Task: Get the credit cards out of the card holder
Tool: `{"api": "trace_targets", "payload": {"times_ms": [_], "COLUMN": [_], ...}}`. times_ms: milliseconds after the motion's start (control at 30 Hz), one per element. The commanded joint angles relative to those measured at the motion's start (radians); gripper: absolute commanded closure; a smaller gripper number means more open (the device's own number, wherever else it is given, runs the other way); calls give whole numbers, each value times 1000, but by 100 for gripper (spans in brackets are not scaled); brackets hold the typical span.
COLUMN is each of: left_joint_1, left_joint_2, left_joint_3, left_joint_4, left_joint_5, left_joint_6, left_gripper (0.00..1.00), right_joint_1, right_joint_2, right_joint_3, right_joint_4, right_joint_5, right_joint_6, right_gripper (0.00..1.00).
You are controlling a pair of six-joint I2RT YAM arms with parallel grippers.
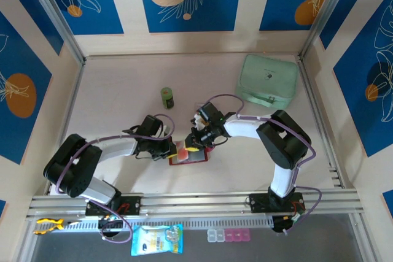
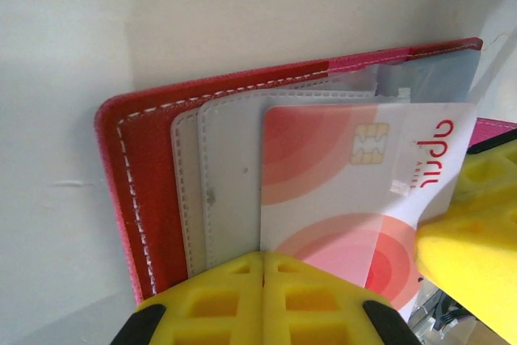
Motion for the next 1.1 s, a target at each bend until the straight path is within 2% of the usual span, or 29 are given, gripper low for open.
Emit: {"api": "trace_targets", "payload": {"times_ms": [0, 233, 667, 1067], "left_joint_1": [-7, -8, -8, -7], "left_joint_2": [13, 11, 7, -8], "left_joint_3": [13, 12, 9, 8], "left_joint_4": [-32, -34, -39, -44], "left_joint_5": [-15, -15, -19, -20], "left_joint_6": [10, 12, 12, 12], "left_gripper": [100, 100, 100, 100], "right_joint_1": [-3, -16, -39, -17], "right_joint_2": [17, -14, -98, -100], "right_joint_3": [-20, -36, 5, 52], "right_joint_4": [21, -40, -281, -328], "right_joint_5": [-34, 33, 158, 196], "right_joint_6": [10, -17, -131, -140], "right_gripper": [86, 92, 93, 93]}}
